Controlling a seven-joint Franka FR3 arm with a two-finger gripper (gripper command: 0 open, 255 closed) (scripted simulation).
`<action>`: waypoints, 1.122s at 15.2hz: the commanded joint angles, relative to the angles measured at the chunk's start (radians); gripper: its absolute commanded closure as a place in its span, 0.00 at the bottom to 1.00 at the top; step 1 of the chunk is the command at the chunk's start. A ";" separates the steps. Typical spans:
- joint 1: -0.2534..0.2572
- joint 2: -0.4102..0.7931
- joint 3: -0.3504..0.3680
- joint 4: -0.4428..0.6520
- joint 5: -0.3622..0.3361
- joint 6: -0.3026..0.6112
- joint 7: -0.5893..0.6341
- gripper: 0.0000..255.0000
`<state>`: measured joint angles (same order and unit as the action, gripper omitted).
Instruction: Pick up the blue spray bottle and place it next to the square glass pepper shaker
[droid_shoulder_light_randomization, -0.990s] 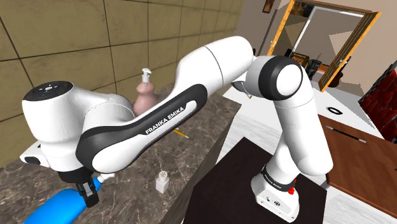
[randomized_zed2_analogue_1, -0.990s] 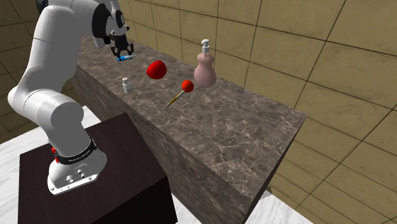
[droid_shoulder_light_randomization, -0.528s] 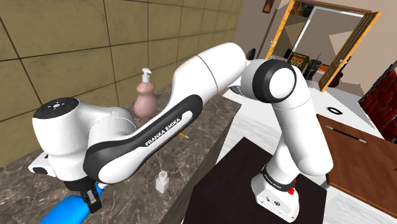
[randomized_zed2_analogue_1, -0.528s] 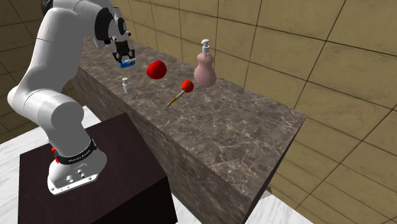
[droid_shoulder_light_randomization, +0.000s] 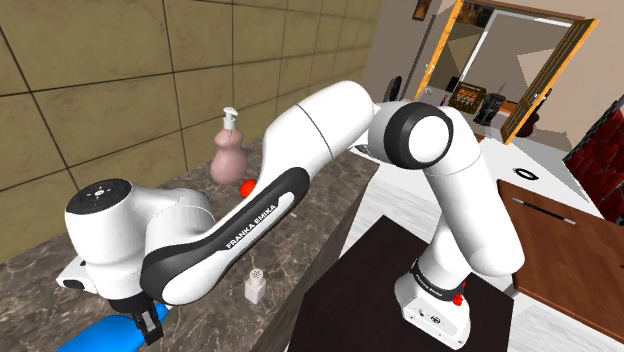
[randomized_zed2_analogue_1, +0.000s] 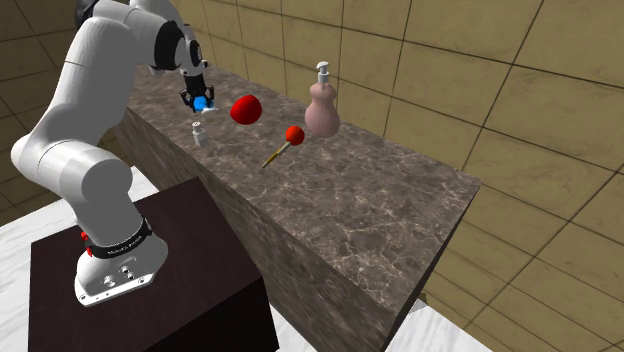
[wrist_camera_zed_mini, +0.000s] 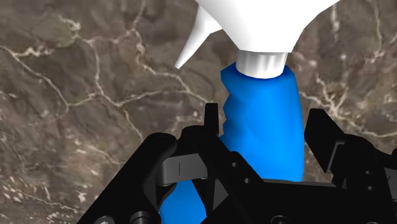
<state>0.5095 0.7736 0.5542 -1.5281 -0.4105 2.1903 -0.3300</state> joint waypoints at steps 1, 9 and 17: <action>0.005 0.015 -0.007 -0.001 -0.007 0.016 0.004 1.00; 0.010 0.032 -0.014 -0.001 -0.015 0.033 0.008 1.00; 0.010 0.032 -0.014 -0.001 -0.015 0.033 0.008 0.00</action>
<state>0.5193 0.8057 0.5403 -1.5289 -0.4256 2.2230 -0.3224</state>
